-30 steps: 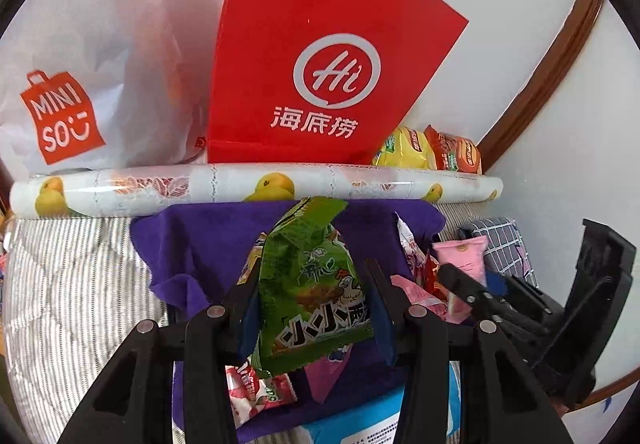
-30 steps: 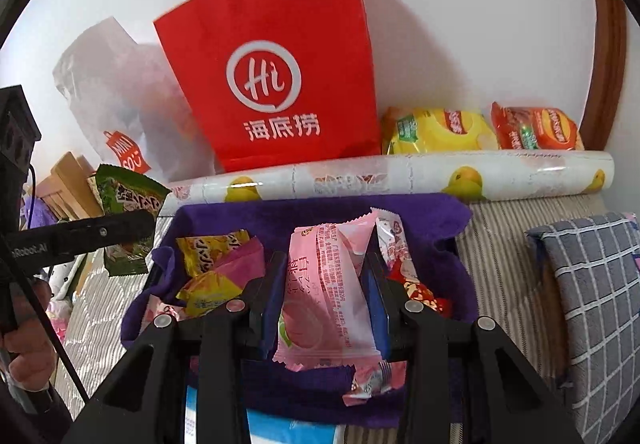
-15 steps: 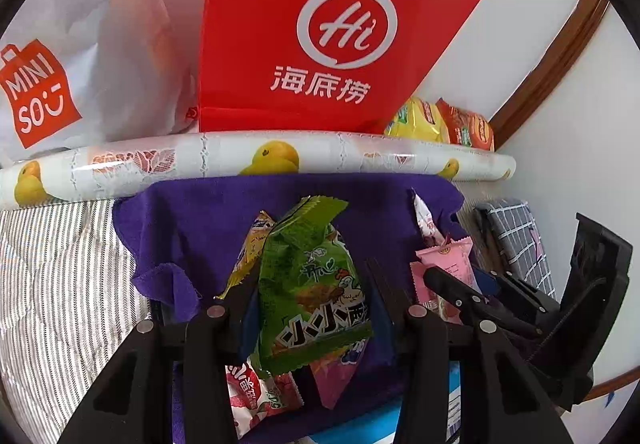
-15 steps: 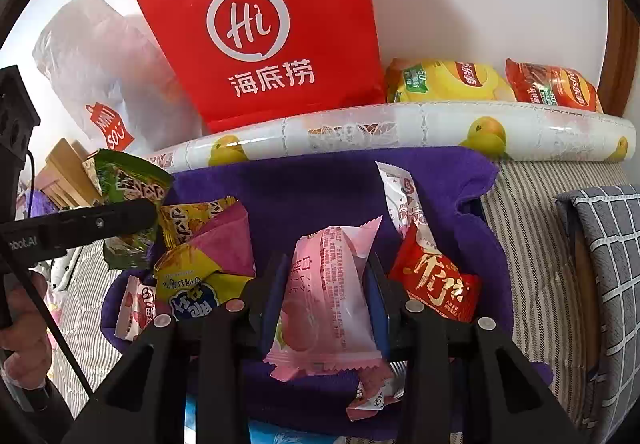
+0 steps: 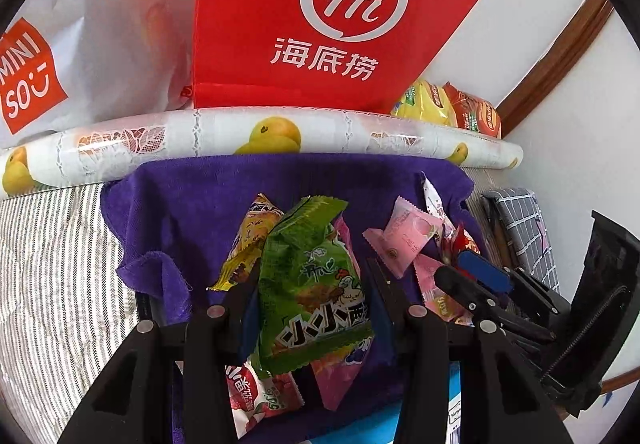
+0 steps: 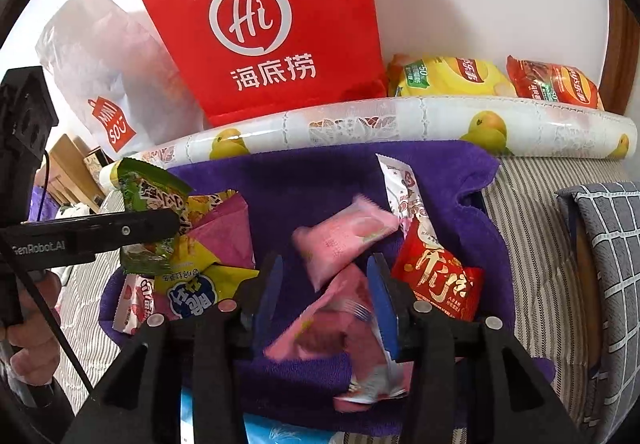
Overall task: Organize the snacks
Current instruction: 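Lower the pink cake packet onto the towel and open the right gripper, then lower the green chip bag onto the towel and open the left gripper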
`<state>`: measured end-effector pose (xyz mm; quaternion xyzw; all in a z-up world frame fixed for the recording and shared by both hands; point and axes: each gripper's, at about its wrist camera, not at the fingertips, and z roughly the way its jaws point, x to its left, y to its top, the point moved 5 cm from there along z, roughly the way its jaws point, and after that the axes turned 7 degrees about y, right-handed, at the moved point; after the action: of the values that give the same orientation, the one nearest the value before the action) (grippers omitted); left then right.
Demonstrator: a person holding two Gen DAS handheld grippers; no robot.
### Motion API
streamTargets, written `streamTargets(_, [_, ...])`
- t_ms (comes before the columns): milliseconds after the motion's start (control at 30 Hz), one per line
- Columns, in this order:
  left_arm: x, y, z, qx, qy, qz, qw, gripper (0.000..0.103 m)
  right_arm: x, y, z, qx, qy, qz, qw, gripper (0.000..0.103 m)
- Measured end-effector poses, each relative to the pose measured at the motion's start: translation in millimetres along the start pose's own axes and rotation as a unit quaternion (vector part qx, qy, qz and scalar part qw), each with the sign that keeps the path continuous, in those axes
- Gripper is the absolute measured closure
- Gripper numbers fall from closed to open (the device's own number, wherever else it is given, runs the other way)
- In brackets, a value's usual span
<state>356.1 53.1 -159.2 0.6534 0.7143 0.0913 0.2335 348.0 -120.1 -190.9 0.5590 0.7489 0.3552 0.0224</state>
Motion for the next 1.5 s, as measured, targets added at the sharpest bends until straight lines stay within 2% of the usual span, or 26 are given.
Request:
streamTargets(133, [-1,0,2,0.000,-0.001,0.001,1.0000,0.059,2,1,-5,-0.007,0.002,-0.004,1.000,0.058])
streamTargets(400, [-3,1,5,-0.004,-0.007,0.002,1.0000,0.058,7,6,-21,-0.034,0.010,-0.009,0.999,0.042])
streamTargets(533, [-4,2,6,-0.009,-0.009,0.004,0.9999,0.058,12,7,-24,-0.041,0.012,-0.016,0.999,0.039])
streamTargets(600, [-4,2,6,-0.010,-0.009,0.007,0.9999,0.058,13,6,-25,-0.045,0.012,-0.016,0.999,0.034])
streamTargets(1200, [-9,1,8,-0.009,-0.005,0.014,0.9998,0.056,8,-6,-12,-0.021,0.003,-0.014,1.000,0.033])
streamTargets(1500, [-11,0,14,0.011,-0.017,0.015,0.9997,0.041,4,-8,-12,-0.019,0.002,-0.008,1.000,0.033])
